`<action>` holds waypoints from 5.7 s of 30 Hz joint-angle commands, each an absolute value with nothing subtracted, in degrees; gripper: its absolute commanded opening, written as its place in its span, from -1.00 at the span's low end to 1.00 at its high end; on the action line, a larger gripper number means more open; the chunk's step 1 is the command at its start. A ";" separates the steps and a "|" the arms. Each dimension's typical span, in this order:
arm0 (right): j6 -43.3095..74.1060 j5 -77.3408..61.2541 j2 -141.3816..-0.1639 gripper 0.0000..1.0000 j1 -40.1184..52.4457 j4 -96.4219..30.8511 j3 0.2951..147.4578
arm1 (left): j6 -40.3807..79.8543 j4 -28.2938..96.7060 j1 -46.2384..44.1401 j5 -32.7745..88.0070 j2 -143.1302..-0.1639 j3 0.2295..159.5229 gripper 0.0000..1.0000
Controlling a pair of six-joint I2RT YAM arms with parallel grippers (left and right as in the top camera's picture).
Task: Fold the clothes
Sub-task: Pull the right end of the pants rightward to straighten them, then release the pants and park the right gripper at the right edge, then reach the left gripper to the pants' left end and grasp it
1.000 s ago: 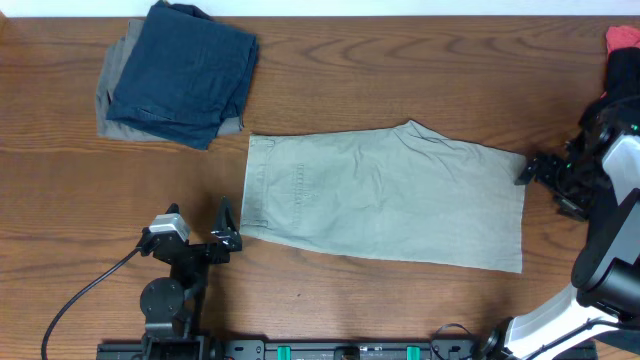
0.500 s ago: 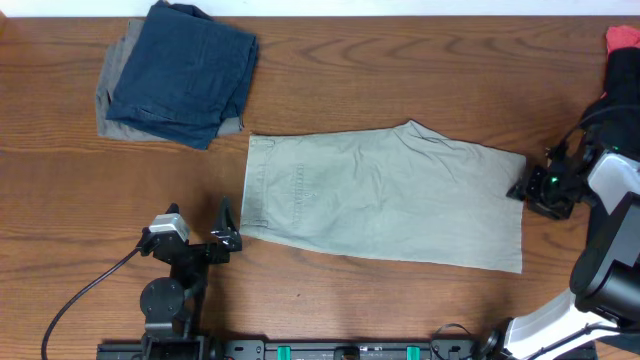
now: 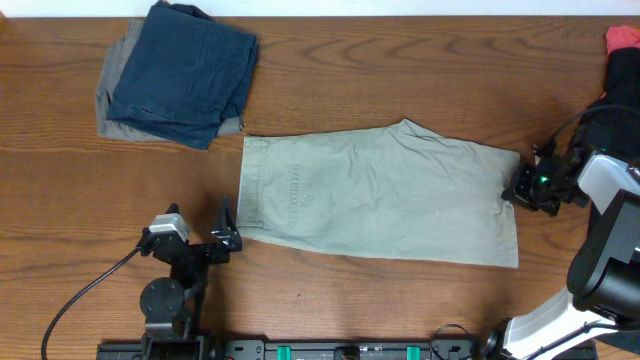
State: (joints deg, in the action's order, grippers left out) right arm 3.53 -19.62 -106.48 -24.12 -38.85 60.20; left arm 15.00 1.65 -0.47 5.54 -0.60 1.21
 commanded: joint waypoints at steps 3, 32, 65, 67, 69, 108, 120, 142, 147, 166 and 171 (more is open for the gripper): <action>4.47 -19.03 -107.90 -0.98 -23.62 -34.79 60.99 | 14.70 3.55 -0.27 5.93 -0.30 0.23 0.96; 9.41 -18.87 -100.60 -0.22 -23.57 -44.71 69.45 | 14.70 3.57 -0.27 5.91 -0.30 0.23 0.96; 8.49 -14.11 -75.70 0.99 -23.59 -52.80 69.43 | 14.70 3.57 -0.27 5.91 -0.30 0.23 0.96; 7.20 -12.03 -75.70 0.98 -23.59 -52.75 69.43 | 14.70 3.55 -0.27 5.91 -0.30 0.23 0.96; 5.52 -8.14 -75.70 0.99 -23.62 -52.80 69.43 | 14.70 3.57 -0.27 5.91 -0.30 0.23 0.95; 3.77 -1.52 -75.70 0.98 -23.59 -53.43 69.43 | 23.49 4.86 -0.34 15.66 -5.65 12.23 0.96; 3.75 -1.52 -75.70 0.98 -23.59 -53.43 69.43 | 14.44 44.42 -0.34 2.83 -43.83 49.69 0.96; 3.77 -1.52 -75.70 0.98 -23.62 -53.43 69.43 | 19.35 36.58 -10.44 13.50 -79.31 52.25 0.96; 3.75 -1.52 -75.70 0.99 -23.59 -53.43 69.43 | 23.33 30.48 -10.44 13.52 -86.50 52.25 0.96; 3.77 -1.52 -75.70 0.98 -23.59 -53.43 69.43 | 17.80 24.73 -10.31 20.05 -98.19 52.10 0.96; 3.75 -1.52 -75.70 0.99 -23.59 -53.43 69.43 | 17.61 24.71 -10.35 26.09 -98.41 52.03 0.96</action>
State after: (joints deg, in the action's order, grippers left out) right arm 4.49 -1.85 -76.23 -23.97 -53.34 68.84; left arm 19.05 24.56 -10.31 20.53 -97.10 51.62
